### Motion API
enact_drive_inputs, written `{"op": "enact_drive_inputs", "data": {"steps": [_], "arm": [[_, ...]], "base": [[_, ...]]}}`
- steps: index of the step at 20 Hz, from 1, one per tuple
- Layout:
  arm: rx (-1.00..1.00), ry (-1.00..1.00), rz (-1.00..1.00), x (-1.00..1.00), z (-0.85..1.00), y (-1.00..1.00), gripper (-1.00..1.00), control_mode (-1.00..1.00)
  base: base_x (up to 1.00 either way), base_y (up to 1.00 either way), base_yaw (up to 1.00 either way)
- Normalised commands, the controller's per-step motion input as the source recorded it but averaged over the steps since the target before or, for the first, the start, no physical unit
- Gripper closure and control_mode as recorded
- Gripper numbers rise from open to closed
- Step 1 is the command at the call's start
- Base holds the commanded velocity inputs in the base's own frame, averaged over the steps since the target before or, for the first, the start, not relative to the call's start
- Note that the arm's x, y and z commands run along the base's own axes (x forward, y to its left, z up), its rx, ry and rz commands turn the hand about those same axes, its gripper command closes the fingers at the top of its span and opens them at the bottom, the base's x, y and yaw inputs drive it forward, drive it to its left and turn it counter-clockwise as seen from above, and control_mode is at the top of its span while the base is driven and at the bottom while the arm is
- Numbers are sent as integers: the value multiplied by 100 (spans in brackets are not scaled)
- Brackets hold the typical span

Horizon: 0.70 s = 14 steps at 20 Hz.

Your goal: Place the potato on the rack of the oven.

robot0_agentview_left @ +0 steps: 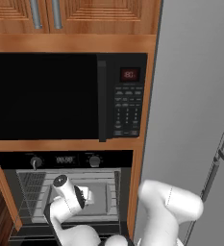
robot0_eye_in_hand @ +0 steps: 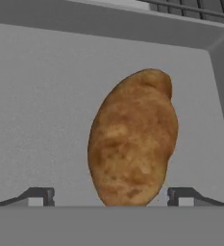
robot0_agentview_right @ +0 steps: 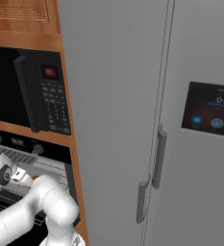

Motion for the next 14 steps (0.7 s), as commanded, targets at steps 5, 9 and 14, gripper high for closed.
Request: {"op": "enact_drive_inputs", "data": {"steps": [5, 9, 14], "arm": [[0, 0, 0, -63, 36, 0, -100, -100], [0, -3, 0, -98, 48, 0, -100, -100], [11, 0, 1, -92, 84, -10, -100, -100]], "base": [[0, 0, 0], [0, 0, 0], [0, 0, 0]]}}
